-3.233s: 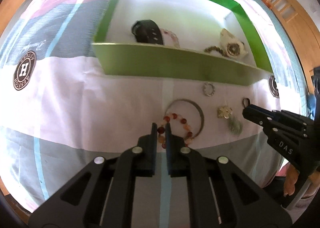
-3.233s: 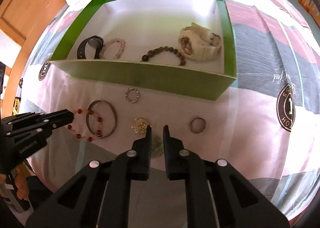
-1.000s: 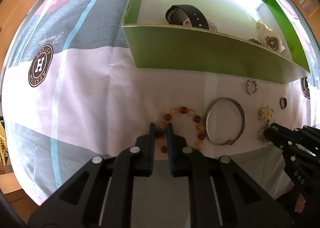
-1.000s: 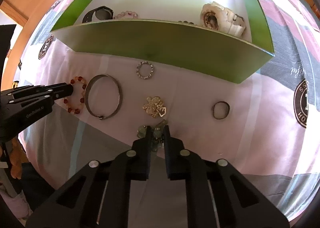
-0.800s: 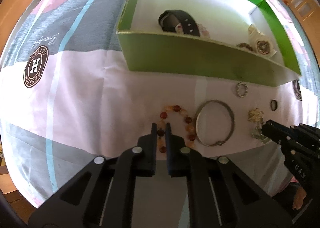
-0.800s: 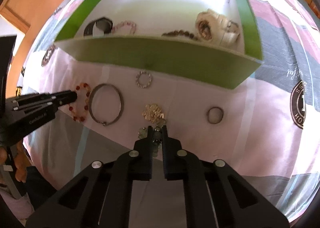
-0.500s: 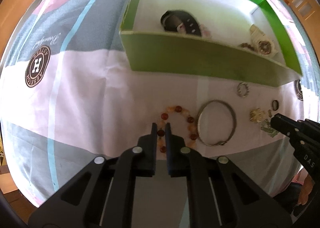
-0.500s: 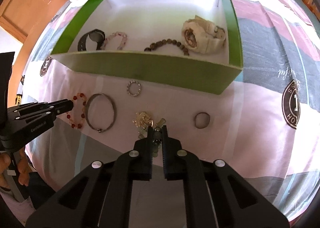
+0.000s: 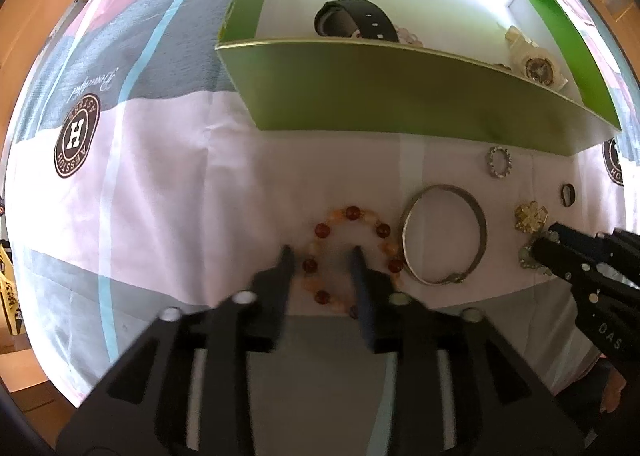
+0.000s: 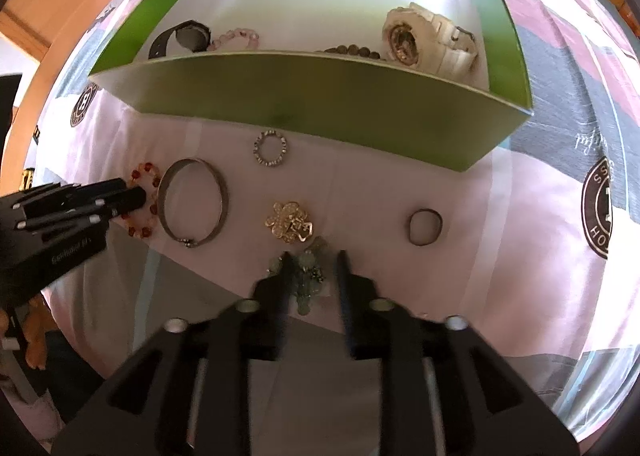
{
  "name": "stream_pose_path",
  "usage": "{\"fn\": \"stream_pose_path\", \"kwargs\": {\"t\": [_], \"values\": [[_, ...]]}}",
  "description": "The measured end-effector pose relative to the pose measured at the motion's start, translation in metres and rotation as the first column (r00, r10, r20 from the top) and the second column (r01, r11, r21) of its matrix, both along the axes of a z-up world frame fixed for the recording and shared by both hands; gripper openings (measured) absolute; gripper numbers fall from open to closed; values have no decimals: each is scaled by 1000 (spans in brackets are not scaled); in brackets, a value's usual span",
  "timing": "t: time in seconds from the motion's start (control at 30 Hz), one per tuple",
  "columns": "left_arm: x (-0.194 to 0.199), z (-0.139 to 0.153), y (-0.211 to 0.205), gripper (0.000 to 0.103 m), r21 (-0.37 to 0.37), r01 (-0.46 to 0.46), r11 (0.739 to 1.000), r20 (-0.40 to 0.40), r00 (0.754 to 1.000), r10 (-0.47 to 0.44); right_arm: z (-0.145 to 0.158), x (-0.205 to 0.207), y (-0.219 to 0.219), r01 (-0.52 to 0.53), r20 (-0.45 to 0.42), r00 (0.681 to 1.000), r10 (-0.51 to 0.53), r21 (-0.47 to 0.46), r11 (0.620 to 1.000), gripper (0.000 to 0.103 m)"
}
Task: Organize jewelry
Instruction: 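Close the left tool on the red-amber bead bracelet while the right tool grasps the green-pendant gold brooch, then lift the bead bracelet with the left tool while the right tool lifts the brooch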
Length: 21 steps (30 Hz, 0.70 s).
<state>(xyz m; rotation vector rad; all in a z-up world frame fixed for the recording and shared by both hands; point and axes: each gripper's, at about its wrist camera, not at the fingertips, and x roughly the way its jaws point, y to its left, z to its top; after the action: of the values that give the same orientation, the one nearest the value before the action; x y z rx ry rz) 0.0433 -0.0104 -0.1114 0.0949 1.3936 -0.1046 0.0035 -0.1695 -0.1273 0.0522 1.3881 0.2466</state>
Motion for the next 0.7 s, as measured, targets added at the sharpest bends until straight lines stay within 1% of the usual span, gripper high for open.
{"fn": "stream_pose_path", "kwargs": {"t": [0.1, 0.27, 0.3, 0.33, 0.37, 0.4, 0.47, 0.6, 0.67, 0.7], "values": [[-1, -1, -10, 37, 9, 7, 1000, 1, 1000, -7, 0, -1, 4, -17, -2, 1000, 17, -10, 1000, 25], [-1, 0, -14, 36, 6, 4, 1000, -1, 1000, -4, 3, -5, 14, -42, -1, 999, 42, -28, 999, 25], [-1, -1, -13, 34, 5, 3, 1000, 0, 1000, -3, 4, -6, 14, -44, 2, 999, 44, -28, 999, 23], [-1, -1, -14, 30, 2, 2, 1000, 3, 1000, -2, 5, -7, 17, -49, 5, 999, 50, -26, 998, 17], [-1, -1, -14, 16, -3, -3, 1000, 8, 1000, 3, 6, -7, 19, -56, 11, 998, 56, -29, 998, 14], [0, 2, -13, 8, -14, -13, 1000, 15, 1000, 13, 8, -7, 20, -59, 17, 998, 59, -27, 998, 13], [0, 2, -6, 8, -31, -25, 999, 20, 999, 26, 10, -8, 21, -62, 25, 998, 63, -15, 998, 7], [-2, 14, -5, 8, -38, -27, 999, 65, 997, 29, 17, -14, 17, -54, 50, 997, 55, -11, 998, 7], [-5, 25, -8, 8, -23, -14, 1000, 116, 993, 16, 22, -14, 16, -47, 62, 997, 47, -4, 999, 7], [-6, 32, -9, 8, -33, -4, 999, 137, 991, 9, 25, -14, 15, -42, 70, 997, 42, 1, 999, 7]]}}
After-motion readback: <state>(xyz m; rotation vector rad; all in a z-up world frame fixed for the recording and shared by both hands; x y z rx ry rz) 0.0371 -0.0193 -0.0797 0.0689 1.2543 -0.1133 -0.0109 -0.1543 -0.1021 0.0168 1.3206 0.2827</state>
